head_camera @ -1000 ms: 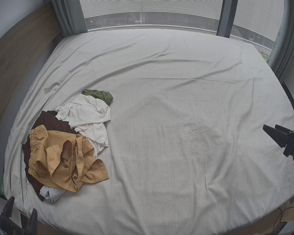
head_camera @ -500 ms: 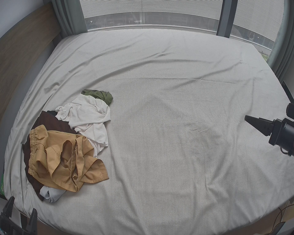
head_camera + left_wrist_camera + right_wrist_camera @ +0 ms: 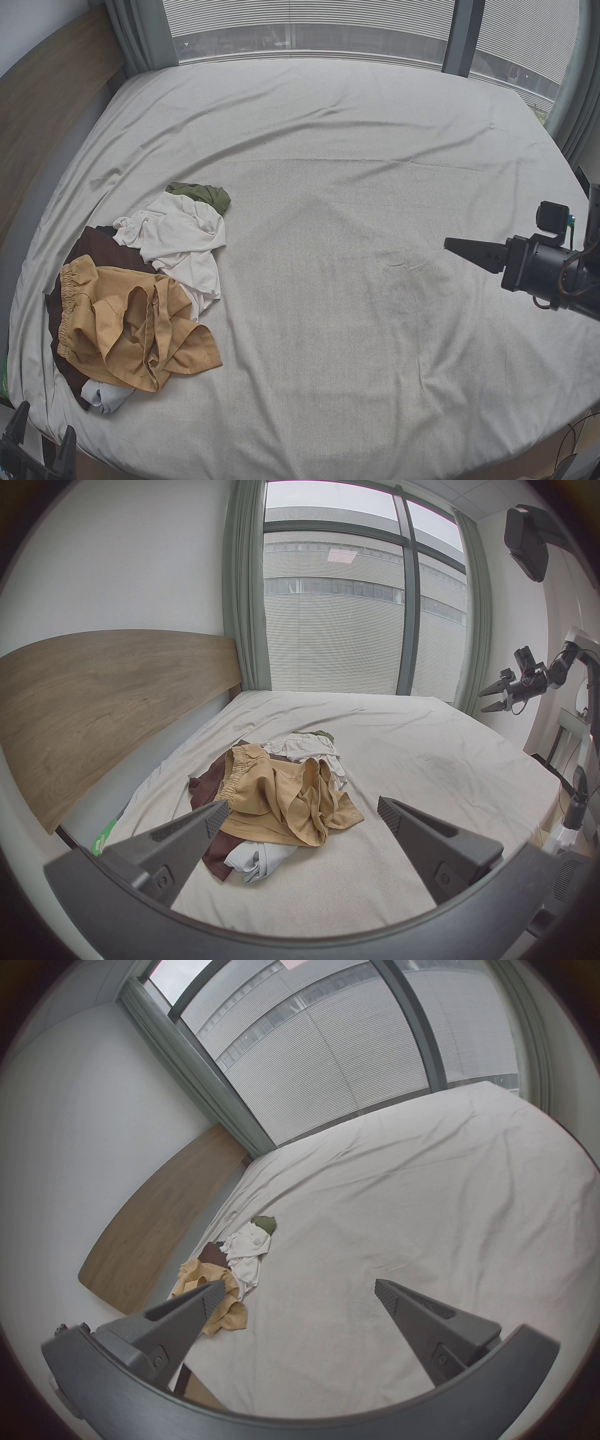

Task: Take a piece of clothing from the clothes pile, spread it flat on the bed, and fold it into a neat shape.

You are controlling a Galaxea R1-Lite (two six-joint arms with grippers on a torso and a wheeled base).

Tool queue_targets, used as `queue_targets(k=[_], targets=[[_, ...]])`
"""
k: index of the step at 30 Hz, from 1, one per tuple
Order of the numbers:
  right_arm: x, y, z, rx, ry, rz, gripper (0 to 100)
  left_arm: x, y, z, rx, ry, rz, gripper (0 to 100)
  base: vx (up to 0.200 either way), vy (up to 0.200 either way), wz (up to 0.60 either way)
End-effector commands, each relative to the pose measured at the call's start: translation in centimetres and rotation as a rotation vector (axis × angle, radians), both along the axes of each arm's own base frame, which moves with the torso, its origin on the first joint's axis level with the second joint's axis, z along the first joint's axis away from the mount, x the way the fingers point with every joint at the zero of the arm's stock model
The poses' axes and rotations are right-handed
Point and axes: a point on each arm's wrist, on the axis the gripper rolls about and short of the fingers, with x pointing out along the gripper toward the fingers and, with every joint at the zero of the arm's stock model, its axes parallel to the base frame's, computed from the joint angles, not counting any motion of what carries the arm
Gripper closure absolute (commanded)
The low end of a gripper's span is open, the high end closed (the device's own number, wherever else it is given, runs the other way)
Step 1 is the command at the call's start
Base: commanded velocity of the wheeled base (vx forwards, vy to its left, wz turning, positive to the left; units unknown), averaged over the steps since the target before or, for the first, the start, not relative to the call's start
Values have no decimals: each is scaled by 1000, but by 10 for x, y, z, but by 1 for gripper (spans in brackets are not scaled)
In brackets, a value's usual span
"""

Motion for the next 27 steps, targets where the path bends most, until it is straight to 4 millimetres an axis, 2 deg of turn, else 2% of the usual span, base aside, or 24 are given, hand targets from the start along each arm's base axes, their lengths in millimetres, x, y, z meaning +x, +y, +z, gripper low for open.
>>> queue_targets(k=[1,10,15,22,27], targets=[[16,27,-14,-5,73,58,0,0,0,-5,0,1,1,0,0,0,0],[29,67,-19,-13,81,154,0,0,0,-5,1,1,1,0,0,0,0],[36,98,-34,-8,73,218,0,0,0,-5,1,1,1,0,0,0,0],[48,126,-61,2,78,257,0,0,0,-5,1,1,-1,0,0,0,0],[53,144,-67,13,95,278,0,0,0,-5,1,1,-3,0,0,0,0]])
